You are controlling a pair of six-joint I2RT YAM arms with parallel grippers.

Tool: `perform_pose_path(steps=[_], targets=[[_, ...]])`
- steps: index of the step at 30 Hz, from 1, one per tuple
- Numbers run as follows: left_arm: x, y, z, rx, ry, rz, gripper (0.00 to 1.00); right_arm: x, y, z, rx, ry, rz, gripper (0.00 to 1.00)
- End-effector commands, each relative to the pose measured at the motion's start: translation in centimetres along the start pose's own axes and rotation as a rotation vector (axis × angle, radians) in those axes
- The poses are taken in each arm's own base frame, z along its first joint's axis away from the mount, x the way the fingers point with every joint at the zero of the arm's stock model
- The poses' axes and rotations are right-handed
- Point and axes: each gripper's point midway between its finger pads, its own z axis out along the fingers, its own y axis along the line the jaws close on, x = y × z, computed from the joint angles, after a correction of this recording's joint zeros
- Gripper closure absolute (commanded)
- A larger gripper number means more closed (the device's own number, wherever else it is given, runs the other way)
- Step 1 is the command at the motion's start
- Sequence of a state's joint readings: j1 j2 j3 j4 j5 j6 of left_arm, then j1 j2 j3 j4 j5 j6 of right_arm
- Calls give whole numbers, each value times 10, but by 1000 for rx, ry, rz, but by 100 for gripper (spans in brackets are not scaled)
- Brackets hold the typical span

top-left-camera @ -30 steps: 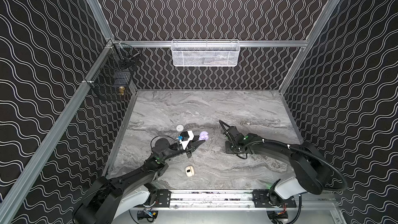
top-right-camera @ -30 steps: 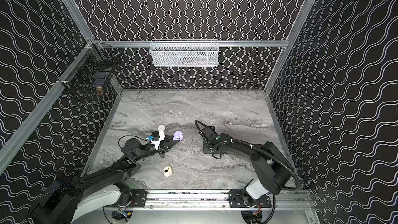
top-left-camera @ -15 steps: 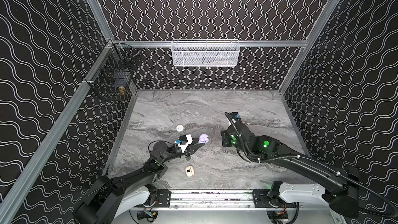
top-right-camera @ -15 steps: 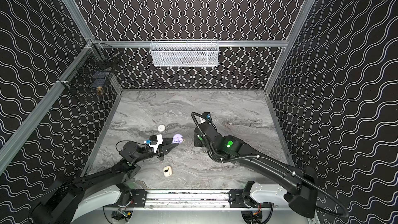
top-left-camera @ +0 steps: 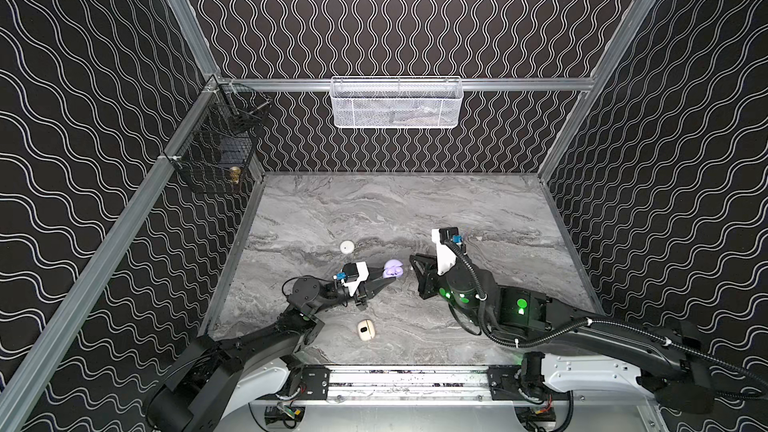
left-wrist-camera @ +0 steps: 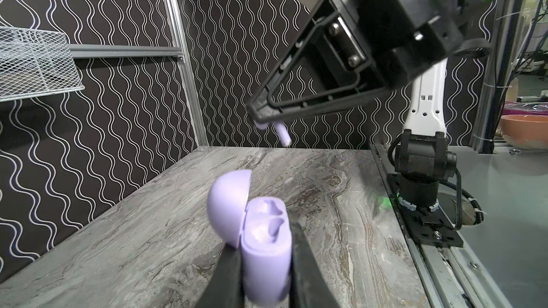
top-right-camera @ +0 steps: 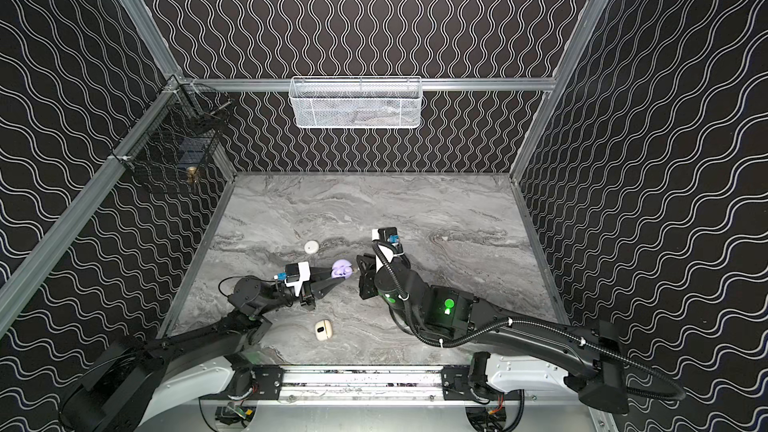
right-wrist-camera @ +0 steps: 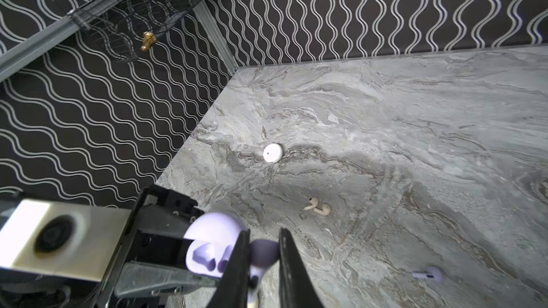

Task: Insert the wireless bluetooth earbuds into the charging case
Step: 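Lift the lavender earbud and carry it toward the case in the left gripper, then lower the held earbud into the open lavender case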

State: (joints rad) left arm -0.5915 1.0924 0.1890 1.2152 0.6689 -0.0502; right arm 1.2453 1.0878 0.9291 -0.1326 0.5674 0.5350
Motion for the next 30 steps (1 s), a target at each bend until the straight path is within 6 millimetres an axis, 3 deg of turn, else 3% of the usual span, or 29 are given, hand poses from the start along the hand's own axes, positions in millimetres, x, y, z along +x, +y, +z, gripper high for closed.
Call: perform_pose_path(steps=[1, 7, 13, 30], targets=[[-10, 1, 0, -6, -37, 12, 100, -16, 16, 0, -45, -94, 21, 89], [-8, 7, -4, -59, -26, 12, 100, -11, 27, -3, -88, -160, 0, 89], [-9, 8, -4, -61, -26, 9, 100, -7, 33, 7, -93, -193, -19, 88], [-10, 7, -4, -58, -35, 6, 100, -3, 23, 20, -22, -260, -47, 87]])
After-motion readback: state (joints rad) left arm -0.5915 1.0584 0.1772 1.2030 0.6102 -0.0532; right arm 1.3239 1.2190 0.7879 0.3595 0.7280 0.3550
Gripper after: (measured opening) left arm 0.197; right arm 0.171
